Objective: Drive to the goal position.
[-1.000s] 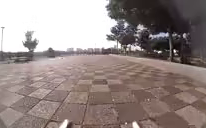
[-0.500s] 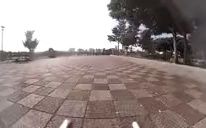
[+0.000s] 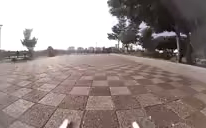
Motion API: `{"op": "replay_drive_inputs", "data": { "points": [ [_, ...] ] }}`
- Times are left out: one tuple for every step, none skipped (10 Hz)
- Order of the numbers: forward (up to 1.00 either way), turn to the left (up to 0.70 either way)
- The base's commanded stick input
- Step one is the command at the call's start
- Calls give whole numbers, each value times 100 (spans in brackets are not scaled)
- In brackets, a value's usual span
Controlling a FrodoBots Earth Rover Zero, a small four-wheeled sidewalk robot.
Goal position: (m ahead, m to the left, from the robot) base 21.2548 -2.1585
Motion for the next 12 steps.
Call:
{"op": "replay_drive_inputs", "data": {
  "points": [
    [50,13],
    [50,4],
    [50,0],
    [50,0],
    [50,0],
    [50,0],
    [50,0],
    [50,0],
    [50,0],
    [50,0],
    [50,0],
    [50,3]
  ]
}}
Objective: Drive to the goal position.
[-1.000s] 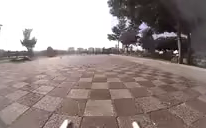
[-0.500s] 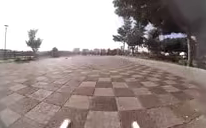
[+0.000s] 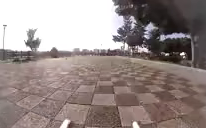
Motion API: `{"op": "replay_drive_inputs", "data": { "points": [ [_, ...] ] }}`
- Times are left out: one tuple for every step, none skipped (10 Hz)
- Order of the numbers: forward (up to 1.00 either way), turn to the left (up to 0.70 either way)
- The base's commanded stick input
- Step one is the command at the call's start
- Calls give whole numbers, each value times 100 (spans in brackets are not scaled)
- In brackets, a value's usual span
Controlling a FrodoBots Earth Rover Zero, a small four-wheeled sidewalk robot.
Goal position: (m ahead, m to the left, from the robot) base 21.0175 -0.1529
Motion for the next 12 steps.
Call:
{"op": "replay_drive_inputs", "data": {
  "points": [
    [50,8],
    [50,10],
    [50,5],
    [50,1],
    [50,0],
    [50,0],
    [50,4],
    [50,1],
    [50,0],
    [50,0],
    [50,0],
    [50,0]
  ]
}}
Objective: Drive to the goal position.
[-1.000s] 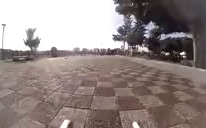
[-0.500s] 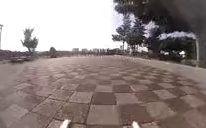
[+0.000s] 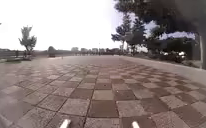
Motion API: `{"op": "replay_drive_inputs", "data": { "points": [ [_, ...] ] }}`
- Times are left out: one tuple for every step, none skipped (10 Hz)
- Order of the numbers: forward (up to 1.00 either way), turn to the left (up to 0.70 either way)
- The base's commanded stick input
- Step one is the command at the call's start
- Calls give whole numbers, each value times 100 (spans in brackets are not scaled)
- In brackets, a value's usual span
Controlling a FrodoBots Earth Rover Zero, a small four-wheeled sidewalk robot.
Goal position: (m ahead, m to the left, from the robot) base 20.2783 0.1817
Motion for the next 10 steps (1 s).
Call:
{"op": "replay_drive_inputs", "data": {
  "points": [
    [50,0],
    [50,0],
    [50,0],
    [50,0],
    [50,0],
    [50,0],
    [50,0],
    [50,0],
    [50,0],
    [50,0]
  ]
}}
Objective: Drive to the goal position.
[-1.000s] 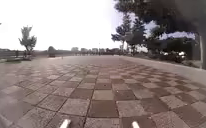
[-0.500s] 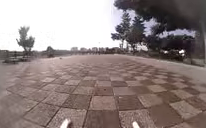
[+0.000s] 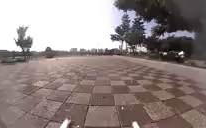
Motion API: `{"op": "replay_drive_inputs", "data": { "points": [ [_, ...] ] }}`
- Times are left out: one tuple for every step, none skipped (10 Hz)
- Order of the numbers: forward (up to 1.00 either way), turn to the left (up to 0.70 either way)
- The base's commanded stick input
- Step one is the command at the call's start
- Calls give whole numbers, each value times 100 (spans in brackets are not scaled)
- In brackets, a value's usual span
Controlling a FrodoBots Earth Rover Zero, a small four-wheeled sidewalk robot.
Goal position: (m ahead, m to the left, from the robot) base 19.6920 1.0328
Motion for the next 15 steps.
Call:
{"op": "replay_drive_inputs", "data": {
  "points": [
    [50,0],
    [50,0],
    [50,0],
    [50,0],
    [50,0],
    [50,0],
    [50,0],
    [50,0],
    [50,0],
    [50,0],
    [50,0],
    [50,0],
    [50,0],
    [50,0],
    [50,0]
  ]
}}
